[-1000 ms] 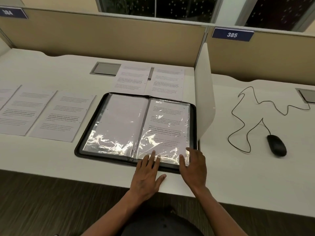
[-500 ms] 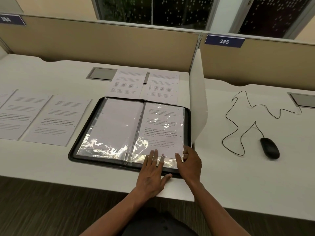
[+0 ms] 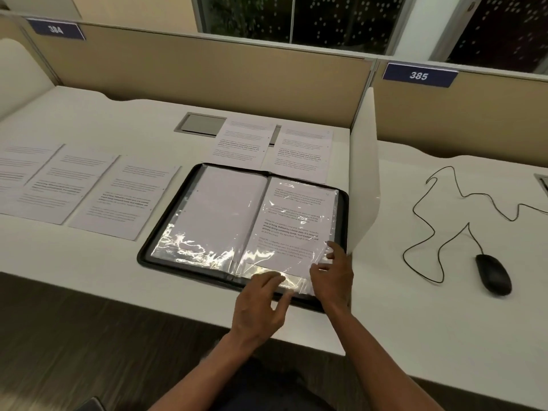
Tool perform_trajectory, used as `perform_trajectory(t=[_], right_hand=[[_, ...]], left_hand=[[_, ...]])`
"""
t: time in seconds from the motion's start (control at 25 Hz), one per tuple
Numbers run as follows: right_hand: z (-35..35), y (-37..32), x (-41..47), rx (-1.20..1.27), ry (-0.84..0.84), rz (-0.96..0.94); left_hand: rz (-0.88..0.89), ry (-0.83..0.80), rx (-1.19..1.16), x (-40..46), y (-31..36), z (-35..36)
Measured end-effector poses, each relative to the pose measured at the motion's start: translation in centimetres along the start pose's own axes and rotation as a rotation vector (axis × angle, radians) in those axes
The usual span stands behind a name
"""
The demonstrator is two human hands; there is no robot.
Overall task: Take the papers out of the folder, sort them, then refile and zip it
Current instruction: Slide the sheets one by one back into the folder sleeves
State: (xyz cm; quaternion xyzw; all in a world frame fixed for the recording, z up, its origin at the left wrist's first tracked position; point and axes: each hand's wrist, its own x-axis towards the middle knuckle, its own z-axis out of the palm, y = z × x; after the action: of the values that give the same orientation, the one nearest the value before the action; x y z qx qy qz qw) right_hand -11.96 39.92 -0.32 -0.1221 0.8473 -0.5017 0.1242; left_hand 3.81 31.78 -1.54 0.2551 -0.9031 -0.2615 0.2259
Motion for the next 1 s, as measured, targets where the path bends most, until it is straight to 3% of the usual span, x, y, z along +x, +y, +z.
perform_trajectory(t=[0.2,0.36,0.44,0.52,0.6,0.64,0.76,0.8,0.88,1.0], right_hand=[[2.0,-4.2,-0.7,0.234,0.039,-0.173],[6.3,-10.1,-2.1,0.261,0.001,-0.422],[9.0,-12.6,-2.9,0.272,-0.085,-0.489],[11.3,-14.8,-3.1,0.3,-0.277,-0.456],[12.8,-16.3,-2.6,0.341,-0.464,-0.375],[13.4,-16.6,-2.2,0.345,-0.454,-0.36],[15.0,-15.4,0.8,0.13,-0.158,-0.373],[15.6,-14.4,1.9,-0.036,-0.155,-0.38],[17.1,-12.2,3.3,-0.358,-0.328,-0.388],[19.5,-9.6,3.1,-0.564,-0.495,-0.481]], left_hand=[[-0.285,0.178,-0.282,6.2,0.4,-4.2],[-0.525,-0.026,-0.605,12.4,-1.3,-9.1],[-0.602,-0.096,-0.793,14.9,-2.9,-11.6],[-0.645,-0.11,-0.901,16.7,-4.8,-13.9],[-0.712,-0.074,-0.903,17.7,-7.2,-15.6],[-0.73,-0.051,-0.853,17.9,-8.7,-16.0],[-0.734,-0.024,-0.694,18.0,-13.1,-16.8],[-0.749,-0.018,-0.685,17.9,-14.6,-16.8],[-0.768,-0.021,-0.664,17.9,-17.1,-16.8],[-0.782,-0.069,-0.553,17.7,-20.5,-16.7]])
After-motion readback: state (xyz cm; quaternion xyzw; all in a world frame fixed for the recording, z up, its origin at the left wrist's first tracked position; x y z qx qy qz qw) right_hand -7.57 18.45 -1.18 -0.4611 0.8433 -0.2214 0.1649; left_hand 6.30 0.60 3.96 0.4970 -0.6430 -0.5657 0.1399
